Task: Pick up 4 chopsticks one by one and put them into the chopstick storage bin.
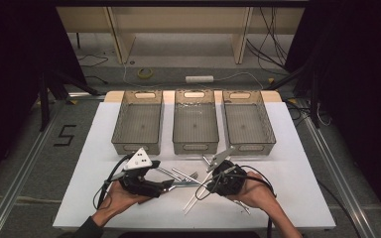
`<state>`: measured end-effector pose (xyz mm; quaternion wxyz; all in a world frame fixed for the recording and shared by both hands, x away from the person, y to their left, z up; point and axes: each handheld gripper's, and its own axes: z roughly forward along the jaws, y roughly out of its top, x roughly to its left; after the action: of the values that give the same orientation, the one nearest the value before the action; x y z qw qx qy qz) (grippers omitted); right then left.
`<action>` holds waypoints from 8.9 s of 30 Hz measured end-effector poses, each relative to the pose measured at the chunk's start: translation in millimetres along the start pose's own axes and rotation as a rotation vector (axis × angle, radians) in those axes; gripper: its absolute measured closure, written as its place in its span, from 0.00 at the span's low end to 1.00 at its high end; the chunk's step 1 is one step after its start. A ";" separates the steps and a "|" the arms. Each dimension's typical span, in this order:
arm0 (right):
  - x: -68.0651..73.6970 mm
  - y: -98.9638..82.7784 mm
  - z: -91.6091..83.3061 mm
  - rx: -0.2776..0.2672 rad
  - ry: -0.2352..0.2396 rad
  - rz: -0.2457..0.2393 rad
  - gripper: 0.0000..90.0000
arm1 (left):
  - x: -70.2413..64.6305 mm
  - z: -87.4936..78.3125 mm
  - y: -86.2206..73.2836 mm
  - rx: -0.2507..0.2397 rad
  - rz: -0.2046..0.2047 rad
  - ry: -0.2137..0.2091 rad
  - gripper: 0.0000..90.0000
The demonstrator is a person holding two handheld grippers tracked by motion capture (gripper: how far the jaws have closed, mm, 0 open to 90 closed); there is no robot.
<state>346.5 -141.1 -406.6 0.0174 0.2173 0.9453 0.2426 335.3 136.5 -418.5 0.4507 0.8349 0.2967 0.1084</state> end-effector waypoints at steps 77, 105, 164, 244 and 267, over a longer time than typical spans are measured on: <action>-10.6 -18.2 -27.1 -0.427 -0.071 0.112 0.40 | -5.9 -0.7 -1.9 0.177 0.186 -0.006 0.93; -16.5 -72.0 -16.4 -0.458 -0.149 0.285 0.33 | 96.2 -23.5 17.0 0.033 -0.160 0.339 0.93; -18.6 -73.0 -11.2 -0.338 -0.201 0.346 0.39 | 111.8 -24.3 23.3 -0.019 -0.328 0.259 0.32; -48.4 -32.7 20.3 0.036 -0.144 0.254 0.96 | 10.5 -20.8 -22.4 -0.039 -0.094 0.123 0.20; 0.3 -4.9 14.8 0.031 -0.064 0.020 0.96 | 0.5 -8.3 -19.5 0.013 -0.016 0.084 0.20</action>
<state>346.3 -138.2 -421.9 0.0418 0.2345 0.9457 0.2210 324.2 150.7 -429.8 0.4331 0.8302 0.3227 0.1380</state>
